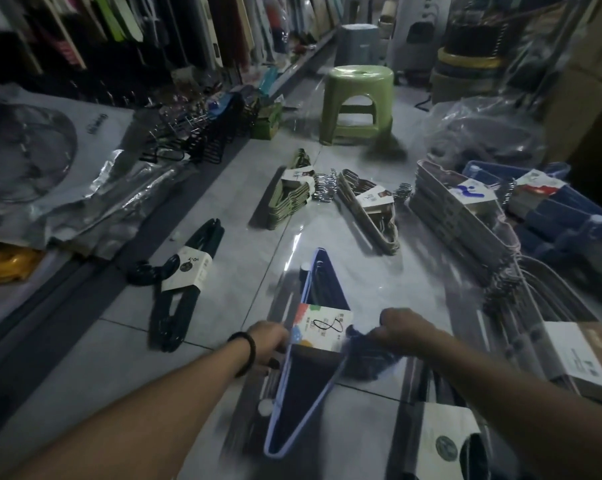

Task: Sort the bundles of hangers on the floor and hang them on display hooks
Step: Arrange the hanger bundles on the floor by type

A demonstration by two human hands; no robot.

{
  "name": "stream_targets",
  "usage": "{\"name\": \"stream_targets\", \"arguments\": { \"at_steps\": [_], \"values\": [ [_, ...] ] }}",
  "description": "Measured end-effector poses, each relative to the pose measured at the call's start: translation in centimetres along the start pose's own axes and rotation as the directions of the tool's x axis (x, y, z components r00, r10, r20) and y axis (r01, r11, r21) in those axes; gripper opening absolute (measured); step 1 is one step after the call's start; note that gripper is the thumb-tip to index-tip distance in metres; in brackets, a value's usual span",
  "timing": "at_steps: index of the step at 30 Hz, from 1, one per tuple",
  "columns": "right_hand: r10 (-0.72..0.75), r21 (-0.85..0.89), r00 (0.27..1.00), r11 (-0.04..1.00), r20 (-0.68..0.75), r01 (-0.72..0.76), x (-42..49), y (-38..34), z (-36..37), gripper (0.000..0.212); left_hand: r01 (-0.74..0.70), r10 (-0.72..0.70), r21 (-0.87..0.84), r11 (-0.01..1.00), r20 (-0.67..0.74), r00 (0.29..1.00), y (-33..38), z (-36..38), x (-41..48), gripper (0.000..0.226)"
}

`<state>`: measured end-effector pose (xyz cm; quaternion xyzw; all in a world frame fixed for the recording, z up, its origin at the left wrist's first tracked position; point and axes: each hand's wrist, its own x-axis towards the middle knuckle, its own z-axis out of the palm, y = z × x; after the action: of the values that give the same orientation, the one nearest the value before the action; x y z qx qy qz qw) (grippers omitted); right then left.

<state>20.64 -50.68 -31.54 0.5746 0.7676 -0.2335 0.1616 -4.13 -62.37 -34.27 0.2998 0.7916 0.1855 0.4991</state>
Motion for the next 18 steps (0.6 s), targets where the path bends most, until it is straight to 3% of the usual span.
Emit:
{"name": "stream_targets", "arguments": {
  "at_steps": [2,5,10,14,18],
  "values": [
    [-0.081,-0.099,0.977,0.993,-0.2,0.062,0.5,-2.7,-0.7,0.044,0.019,-0.017,0.011,1.0,-0.142,0.99,-1.2,-3.0,0.7,0.015],
    [-0.241,-0.084,0.87,0.97,-0.43,0.227,0.9,-7.9,-1.8,0.033,0.035,0.064,0.272,0.962,-0.349,0.935,-3.5,-7.8,1.3,0.021],
    [-0.372,0.053,0.816,0.898,-0.443,0.437,1.2,-15.3,-0.2,0.021,0.254,0.023,0.405,0.878,-0.565,0.824,-8.0,-13.9,3.7,0.054],
    [-0.416,0.091,0.829,0.873,-0.373,0.479,0.7,-17.1,1.9,0.033,0.285,0.076,0.459,0.841,-0.623,0.779,-10.6,-14.6,6.2,0.053],
    [-0.348,0.173,0.821,0.869,-0.452,0.464,-0.8,-16.5,2.4,0.029,0.277,0.062,0.443,0.853,-0.613,0.788,-11.2,-13.0,8.5,0.047]
  ]
}}
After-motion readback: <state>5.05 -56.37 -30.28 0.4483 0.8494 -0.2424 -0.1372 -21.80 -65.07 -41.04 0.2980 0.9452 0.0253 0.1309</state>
